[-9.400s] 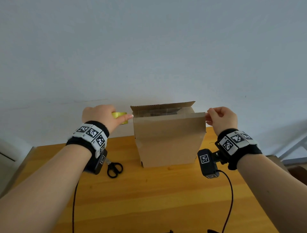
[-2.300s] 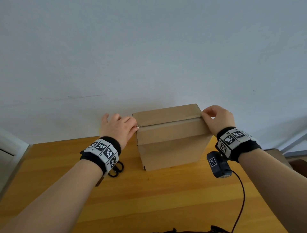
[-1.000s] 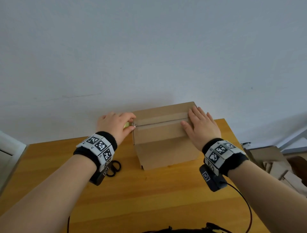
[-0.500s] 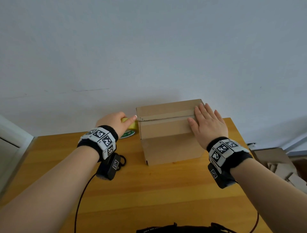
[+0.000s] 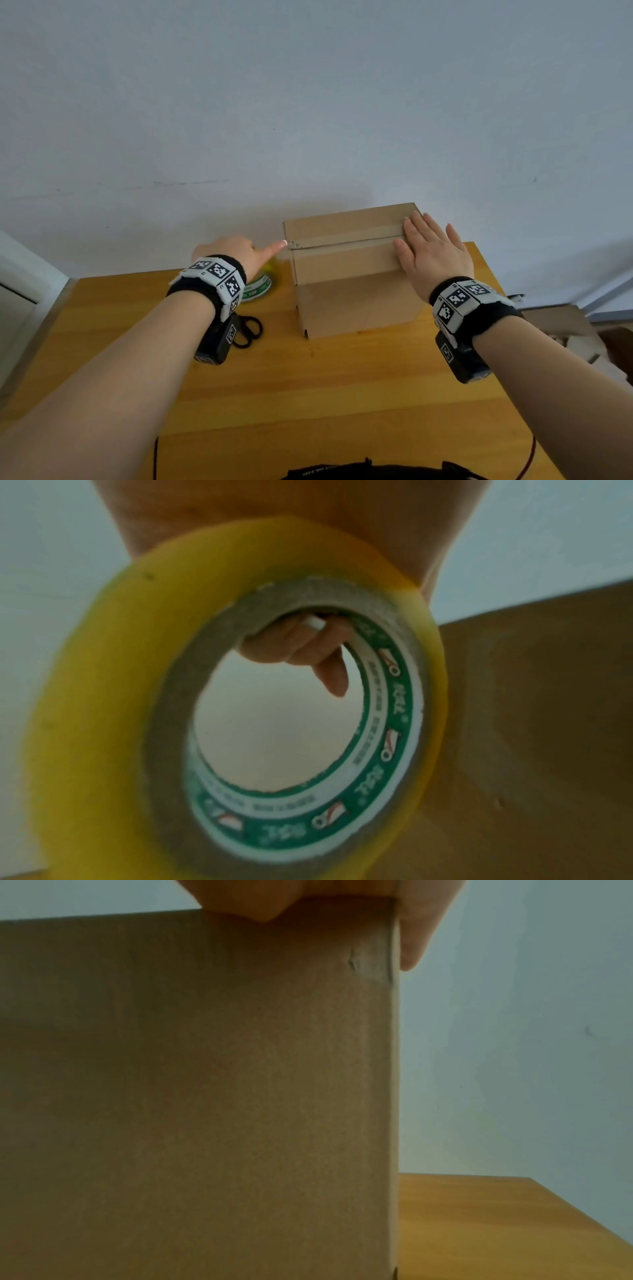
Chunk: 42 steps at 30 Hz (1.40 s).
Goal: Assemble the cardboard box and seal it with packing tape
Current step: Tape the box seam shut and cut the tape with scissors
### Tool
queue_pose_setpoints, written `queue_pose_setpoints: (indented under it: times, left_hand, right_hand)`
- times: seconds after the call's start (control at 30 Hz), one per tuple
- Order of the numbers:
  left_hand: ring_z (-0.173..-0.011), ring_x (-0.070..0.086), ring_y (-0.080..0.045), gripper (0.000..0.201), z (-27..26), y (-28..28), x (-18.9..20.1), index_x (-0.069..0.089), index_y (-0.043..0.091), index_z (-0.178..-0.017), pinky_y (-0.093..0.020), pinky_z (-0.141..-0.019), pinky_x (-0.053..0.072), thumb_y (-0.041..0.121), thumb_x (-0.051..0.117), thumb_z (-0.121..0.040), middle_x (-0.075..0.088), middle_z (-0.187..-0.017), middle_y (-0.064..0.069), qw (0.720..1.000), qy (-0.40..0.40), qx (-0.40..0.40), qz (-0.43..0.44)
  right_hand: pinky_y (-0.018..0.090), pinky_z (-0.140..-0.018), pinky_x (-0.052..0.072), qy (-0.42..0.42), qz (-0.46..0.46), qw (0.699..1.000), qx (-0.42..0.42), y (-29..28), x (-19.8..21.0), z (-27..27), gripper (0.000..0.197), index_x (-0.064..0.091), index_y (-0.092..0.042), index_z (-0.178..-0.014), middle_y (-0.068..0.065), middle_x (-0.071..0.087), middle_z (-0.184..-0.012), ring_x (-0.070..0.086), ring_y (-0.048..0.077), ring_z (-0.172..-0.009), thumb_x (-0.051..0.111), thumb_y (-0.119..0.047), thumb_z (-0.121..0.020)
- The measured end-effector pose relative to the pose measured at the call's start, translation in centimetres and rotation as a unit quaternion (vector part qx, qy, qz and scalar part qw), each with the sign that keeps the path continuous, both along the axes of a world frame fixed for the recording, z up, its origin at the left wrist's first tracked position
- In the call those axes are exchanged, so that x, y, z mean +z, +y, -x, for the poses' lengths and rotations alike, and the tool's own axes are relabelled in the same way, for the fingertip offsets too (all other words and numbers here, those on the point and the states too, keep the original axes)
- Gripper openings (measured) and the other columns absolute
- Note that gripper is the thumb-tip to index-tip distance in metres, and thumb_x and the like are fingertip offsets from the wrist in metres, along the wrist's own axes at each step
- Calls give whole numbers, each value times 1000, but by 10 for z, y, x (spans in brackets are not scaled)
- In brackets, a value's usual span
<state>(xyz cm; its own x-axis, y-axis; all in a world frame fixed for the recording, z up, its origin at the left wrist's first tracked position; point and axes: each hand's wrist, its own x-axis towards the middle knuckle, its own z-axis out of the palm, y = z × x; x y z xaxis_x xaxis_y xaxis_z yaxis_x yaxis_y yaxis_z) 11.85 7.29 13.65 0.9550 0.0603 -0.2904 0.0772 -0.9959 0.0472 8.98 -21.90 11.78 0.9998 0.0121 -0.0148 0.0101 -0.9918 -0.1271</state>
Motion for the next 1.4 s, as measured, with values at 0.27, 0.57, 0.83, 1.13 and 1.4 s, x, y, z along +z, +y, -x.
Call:
queue_pose_setpoints:
  times: [0.27, 0.57, 0.83, 1.13, 1.4]
  left_hand:
    - [-69, 60, -18, 112, 1, -3, -19, 60, 10, -110, -32, -69, 51, 84, -8, -61, 61, -78, -4, 998, 28, 24, 55]
    - [-64, 60, -17, 98, 4, -11, -19, 60, 9, -106, -29, -62, 51, 78, -2, -73, 59, -71, -3, 998, 19, 20, 61]
    - [-77, 58, -20, 88, 11, -19, -15, 51, 10, -126, -26, -60, 38, 72, 6, -83, 64, -110, -10, 996, 24, 42, 72]
    - [-83, 56, -21, 72, 7, -12, -26, 55, 13, -119, -30, -68, 41, 67, 19, -87, 62, -107, -10, 990, 12, 33, 140]
    - [-102, 56, -26, 57, 18, 14, -34, 54, 17, -123, -31, -83, 45, 58, 34, -90, 59, -119, -11, 930, 17, 100, 352]
  right_hand:
    - [35, -118, -5, 18, 18, 1000, -9, 4, 2, -1, 59, 4, -22, -148, -7, -2, -157, -7, 7, -143, 4, -47, -95]
    - [35, -117, -2, -6, 21, 1000, 2, 37, 12, 5, 63, 6, -15, -149, 8, -7, -157, -8, 20, -144, 14, -49, -96]
    - [37, -118, -2, 49, -7, 997, 55, 101, 9, 13, 87, -7, -10, -147, 9, -12, -156, -11, 21, -144, 2, -69, -84]
    - [26, -113, 10, 75, -91, 978, 172, 119, 17, 9, 58, 16, -18, -147, -2, 10, -157, 9, 11, -144, 17, -48, -98]
    - [29, -113, 18, 49, -57, 983, 168, 120, 12, 9, 66, 17, -21, -147, -6, 12, -156, 10, 10, -143, 26, -57, -93]
